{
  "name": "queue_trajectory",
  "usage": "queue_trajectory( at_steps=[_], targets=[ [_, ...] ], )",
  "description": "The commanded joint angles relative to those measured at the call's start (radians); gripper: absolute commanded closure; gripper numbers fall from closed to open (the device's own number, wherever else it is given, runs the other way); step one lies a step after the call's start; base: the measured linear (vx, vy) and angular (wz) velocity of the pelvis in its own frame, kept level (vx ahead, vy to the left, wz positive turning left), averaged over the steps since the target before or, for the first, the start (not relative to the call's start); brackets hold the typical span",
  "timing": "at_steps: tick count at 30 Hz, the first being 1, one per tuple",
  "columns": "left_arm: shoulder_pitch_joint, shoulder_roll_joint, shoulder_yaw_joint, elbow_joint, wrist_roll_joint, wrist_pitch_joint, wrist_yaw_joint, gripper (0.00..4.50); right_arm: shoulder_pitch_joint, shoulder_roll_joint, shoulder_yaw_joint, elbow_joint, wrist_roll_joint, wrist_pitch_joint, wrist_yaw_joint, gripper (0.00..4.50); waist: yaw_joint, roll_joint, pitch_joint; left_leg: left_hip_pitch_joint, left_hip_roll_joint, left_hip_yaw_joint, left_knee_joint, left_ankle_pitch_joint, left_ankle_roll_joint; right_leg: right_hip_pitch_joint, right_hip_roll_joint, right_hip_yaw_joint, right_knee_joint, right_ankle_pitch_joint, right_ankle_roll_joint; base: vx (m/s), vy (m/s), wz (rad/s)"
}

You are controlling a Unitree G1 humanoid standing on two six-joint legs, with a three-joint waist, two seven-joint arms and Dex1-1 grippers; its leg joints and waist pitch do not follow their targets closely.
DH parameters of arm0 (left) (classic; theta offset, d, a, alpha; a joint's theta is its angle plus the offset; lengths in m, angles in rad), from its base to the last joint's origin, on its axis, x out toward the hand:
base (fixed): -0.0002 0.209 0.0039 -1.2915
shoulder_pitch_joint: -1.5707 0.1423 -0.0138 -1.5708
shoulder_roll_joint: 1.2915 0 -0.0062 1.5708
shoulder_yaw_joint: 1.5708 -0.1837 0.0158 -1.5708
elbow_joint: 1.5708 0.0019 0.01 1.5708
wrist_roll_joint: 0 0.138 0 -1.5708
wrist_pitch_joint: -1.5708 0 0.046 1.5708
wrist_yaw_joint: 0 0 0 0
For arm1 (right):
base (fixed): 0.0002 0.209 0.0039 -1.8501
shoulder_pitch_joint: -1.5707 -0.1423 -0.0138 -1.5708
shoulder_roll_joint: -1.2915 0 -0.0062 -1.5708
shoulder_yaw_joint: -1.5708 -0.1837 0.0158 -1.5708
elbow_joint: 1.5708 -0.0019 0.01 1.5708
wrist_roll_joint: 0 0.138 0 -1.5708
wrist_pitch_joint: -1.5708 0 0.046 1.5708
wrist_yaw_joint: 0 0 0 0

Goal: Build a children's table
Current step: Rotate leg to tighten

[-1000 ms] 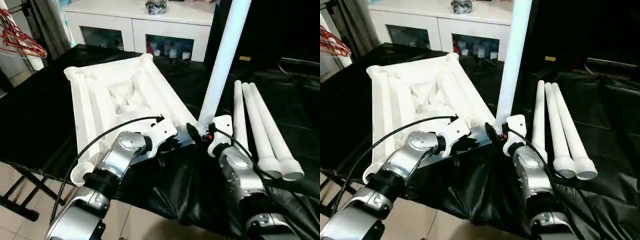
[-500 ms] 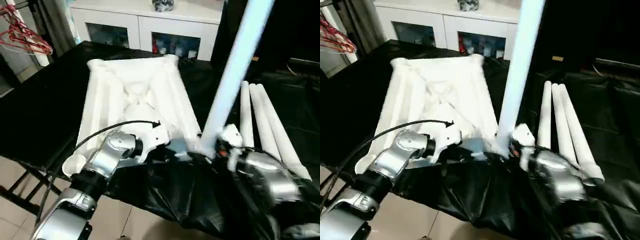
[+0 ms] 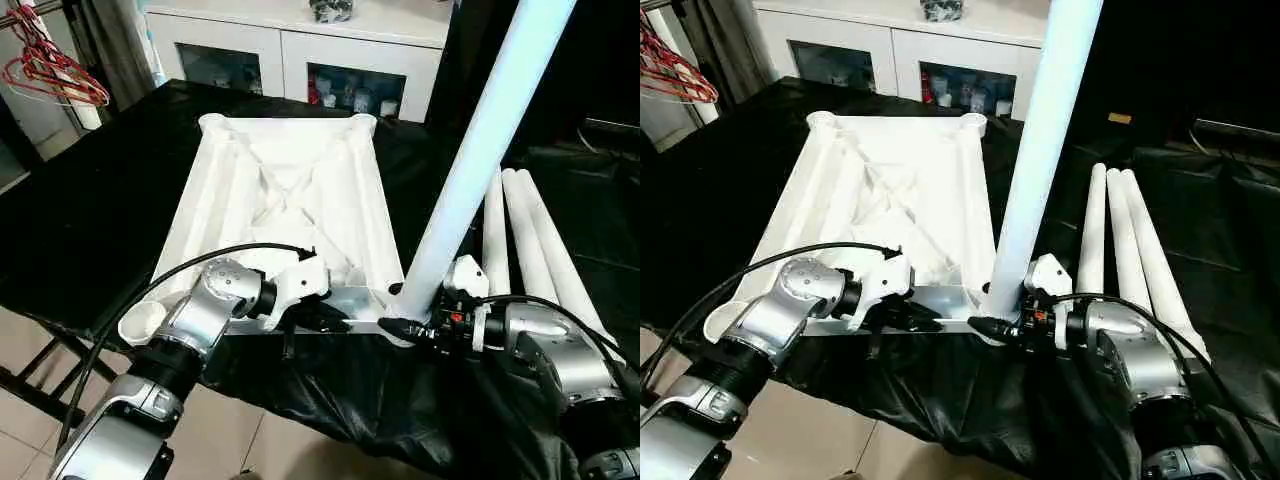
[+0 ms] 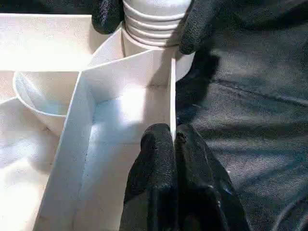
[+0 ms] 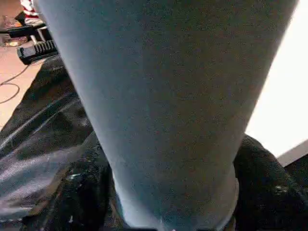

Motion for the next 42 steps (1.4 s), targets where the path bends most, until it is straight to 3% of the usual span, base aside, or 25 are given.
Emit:
queue_trajectory(
  at_steps=[1, 8, 10, 12, 13, 15, 16, 18, 19, 21, 22, 25, 26, 27, 29, 32, 36, 38, 39, 41, 42],
  targets=[
    [-0.024, -0.009, -0.022, 0.008, 0.0, -0.007, 0.01, 4.5, 0.031, 0.014, 0.072, -0.001, -0.007, 0.032, 0.052, 1.63, 0.001, -0.008, -0.049, -0.001, 0.061, -0.015, -0.062, -0.099, 0.104, 0.048, -0.088, 0.045, -0.063, -0.003, -0.271, 0.0, 0.0, 0.0],
    [-0.017, -0.04, -0.008, 0.008, -0.001, 0.012, 0.067, 4.5, 0.065, 0.055, 0.062, -0.012, -0.018, 0.053, -0.034, 1.76, 0.003, -0.006, -0.05, 0.0, 0.061, -0.015, -0.062, -0.096, 0.102, 0.048, -0.088, 0.045, -0.062, 0.023, -0.274, 0.0, 0.0, 0.0],
    [-0.018, -0.051, -0.003, 0.015, 0.008, 0.018, 0.102, 4.5, 0.063, 0.07, 0.056, 0.001, -0.028, 0.053, -0.073, 1.78, 0.001, -0.006, -0.046, 0.0, 0.061, -0.016, -0.066, -0.129, 0.089, 0.048, -0.09, 0.044, -0.069, -0.034, -0.268, 0.0, 0.0, 0.0],
    [-0.019, -0.092, 0.013, 0.038, 0.025, 0.036, 0.209, 4.5, 0.035, 0.132, 0.02, 0.072, -0.06, 0.036, -0.238, 1.78, -0.007, -0.004, -0.038, 0.005, 0.06, -0.018, -0.074, -0.194, 0.056, 0.041, -0.093, 0.046, -0.085, -0.173, -0.248, 0.0, 0.0, 0.0],
    [-0.019, -0.097, 0.014, 0.04, 0.028, 0.039, 0.222, 4.5, 0.031, 0.141, 0.014, 0.082, -0.064, 0.034, -0.262, 1.78, -0.012, -0.006, -0.034, 0.01, 0.06, -0.019, -0.079, -0.23, 0.032, 0.037, -0.093, 0.047, -0.093, -0.269, -0.23, 0.0, 0.0, 0.0],
    [-0.019, -0.122, 0.02, 0.046, 0.035, 0.05, 0.273, 4.5, 0.013, 0.18, -0.006, 0.121, -0.079, 0.026, -0.361, 1.78, -0.014, -0.008, -0.034, 0.009, 0.059, -0.024, -0.082, -0.252, 0.018, 0.04, -0.097, 0.049, -0.102, -0.355, -0.195, 0.0, 0.0, 0.0],
    [-0.02, -0.149, 0.025, 0.05, 0.04, 0.062, 0.323, 4.5, -0.006, 0.22, -0.027, 0.161, -0.093, 0.025, -0.468, 1.78, -0.02, -0.02, -0.034, 0.009, 0.061, -0.022, -0.083, -0.246, 0.011, 0.034, -0.095, 0.051, -0.101, -0.356, -0.193, 0.0, 0.0, 0.0],
    [-0.022, -0.193, 0.031, 0.048, 0.045, 0.082, 0.386, 4.5, -0.035, 0.278, -0.055, 0.216, -0.111, 0.026, -0.625, 1.78, -0.03, -0.017, -0.032, 0.006, 0.057, -0.028, -0.087, -0.256, -0.001, 0.035, -0.095, 0.048, -0.102, -0.388, -0.177, 0.0, 0.0, 0.0],
    [-0.023, -0.225, 0.029, 0.045, 0.045, 0.092, 0.418, 4.5, -0.053, 0.322, -0.065, 0.245, -0.115, 0.013, -0.703, 1.78, -0.039, -0.015, -0.03, 0.009, 0.056, -0.029, -0.087, -0.283, -0.008, 0.028, -0.096, 0.049, -0.107, -0.432, -0.162, 0.0, 0.0, 0.0],
    [-0.022, -0.244, 0.026, 0.04, 0.045, 0.097, 0.431, 4.5, -0.061, 0.349, -0.064, 0.254, -0.119, -0.002, -0.733, 1.78, -0.038, -0.014, -0.031, 0.009, 0.053, -0.028, -0.084, -0.286, 0.006, 0.026, -0.098, 0.053, -0.114, -0.454, -0.143, 0.0, 0.0, 0.0],
    [-0.022, -0.249, 0.02, 0.039, 0.047, 0.093, 0.43, 4.5, -0.064, 0.363, -0.067, 0.253, -0.114, -0.005, -0.734, 1.44, -0.038, -0.015, -0.031, 0.01, 0.054, -0.026, -0.084, -0.285, 0.01, 0.023, -0.097, 0.054, -0.115, -0.451, -0.141, 0.0, 0.0, 0.0],
    [-0.022, -0.25, 0.017, 0.037, 0.047, 0.09, 0.424, 4.5, -0.065, 0.373, -0.069, 0.244, -0.104, -0.004, -0.72, 1.07, -0.037, -0.013, -0.036, 0.002, 0.055, -0.026, -0.086, -0.246, 0.03, 0.028, -0.093, 0.054, -0.107, -0.367, -0.148, 0.0, 0.0, 0.0],
    [-0.024, -0.248, 0.01, 0.037, 0.049, 0.077, 0.406, 4.5, -0.067, 0.377, -0.076, 0.229, -0.088, 0.003, -0.687, 1.0, -0.038, 0.001, -0.035, 0.004, 0.055, -0.024, -0.086, -0.25, 0.029, 0.027, -0.091, 0.054, -0.109, -0.334, -0.159, 0.0, 0.0, 0.0],
    [-0.025, -0.243, 0.009, 0.037, 0.049, 0.068, 0.395, 4.5, -0.066, 0.37, -0.078, 0.221, -0.086, 0.003, -0.67, 0.91, -0.038, 0.0, -0.039, 0.0, 0.054, -0.025, -0.084, -0.235, 0.031, 0.033, -0.091, 0.054, -0.101, -0.291, -0.169, 0.0, 0.0, 0.0],
    [-0.026, -0.237, 0.007, 0.036, 0.049, 0.06, 0.386, 4.5, -0.066, 0.361, -0.078, 0.214, -0.085, 0.001, -0.659, 0.72, -0.037, 0.0, -0.039, 0.001, 0.054, -0.023, -0.083, -0.228, 0.038, 0.032, -0.091, 0.055, -0.099, -0.259, -0.184, 0.0, 0.0, 0.0],
    [-0.026, -0.225, 0.008, 0.031, 0.044, 0.057, 0.366, 4.5, -0.057, 0.335, -0.064, 0.191, -0.091, -0.004, -0.623, 0.37, -0.037, 0.004, -0.039, 0.001, 0.054, -0.022, -0.082, -0.226, 0.044, 0.034, -0.091, 0.054, -0.1, -0.262, -0.186, 0.0, 0.0, 0.0],
    [-0.018, -0.175, 0.0, 0.01, 0.025, 0.035, 0.278, 4.5, -0.015, 0.228, -0.018, 0.096, -0.068, 0.003, -0.437, 0.37, -0.033, 0.001, -0.043, -0.001, 0.054, -0.02, -0.076, -0.194, 0.065, 0.039, -0.09, 0.055, -0.096, -0.21, -0.196, 0.0, 0.0, 0.0],
    [-0.018, -0.166, -0.002, 0.008, 0.024, 0.033, 0.265, 4.5, -0.006, 0.209, -0.01, 0.078, -0.061, 0.004, -0.398, 0.37, -0.031, 0.002, -0.047, -0.008, 0.055, -0.02, -0.072, -0.128, 0.091, 0.045, -0.09, 0.051, -0.083, -0.1, -0.22, 0.0, 0.0, 0.0],
    [-0.019, -0.148, -0.001, 0.006, 0.02, 0.029, 0.242, 4.5, 0.008, 0.172, 0.003, 0.051, -0.049, 0.012, -0.329, 0.37, -0.029, -0.011, -0.048, -0.009, 0.054, -0.019, -0.071, -0.118, 0.097, 0.049, -0.088, 0.049, -0.082, -0.089, -0.221, 0.0, 0.0, 0.0],
    [-0.019, -0.137, 0.001, 0.006, 0.019, 0.026, 0.226, 4.5, 0.017, 0.15, 0.01, 0.034, -0.043, 0.017, -0.284, 0.37, -0.025, -0.003, -0.051, -0.008, 0.056, -0.017, -0.065, -0.089, 0.116, 0.046, -0.088, 0.051, -0.073, -0.017, -0.239, 0.0, 0.0, 0.0],
    [-0.021, -0.121, 0.003, 0.007, 0.017, 0.021, 0.205, 4.5, 0.024, 0.123, 0.014, 0.017, -0.031, 0.024, -0.232, 0.37, -0.026, -0.012, -0.051, -0.011, 0.055, -0.018, -0.064, -0.08, 0.123, 0.05, -0.088, 0.049, -0.071, 0.001, -0.243, 0.0, 0.0, 0.0]
  ],
)
